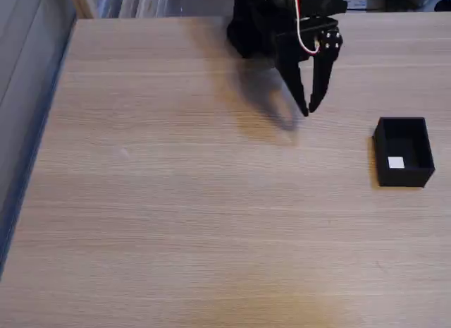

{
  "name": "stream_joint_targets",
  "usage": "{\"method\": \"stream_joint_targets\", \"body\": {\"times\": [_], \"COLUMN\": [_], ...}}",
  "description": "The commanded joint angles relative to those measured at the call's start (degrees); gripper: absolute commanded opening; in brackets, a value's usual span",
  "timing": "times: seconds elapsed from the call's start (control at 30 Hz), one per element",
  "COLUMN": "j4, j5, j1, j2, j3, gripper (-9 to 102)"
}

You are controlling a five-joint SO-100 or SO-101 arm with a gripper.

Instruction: Pick a white block and place it in the black box.

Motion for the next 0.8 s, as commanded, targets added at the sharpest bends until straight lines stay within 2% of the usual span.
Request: {"method": "stream_joint_targets", "body": {"times": [0.0,0.37,0.47,0.77], "j4": [5.8,22.7,23.6,24.3], "j5": [-2.8,-11.3,-13.0,-9.3], "j1": [3.3,12.1,13.4,13.9], "j2": [7.2,28.7,30.2,30.2], "j3": [5.2,21.4,22.4,22.5], "gripper": [0,0,0,0]}}
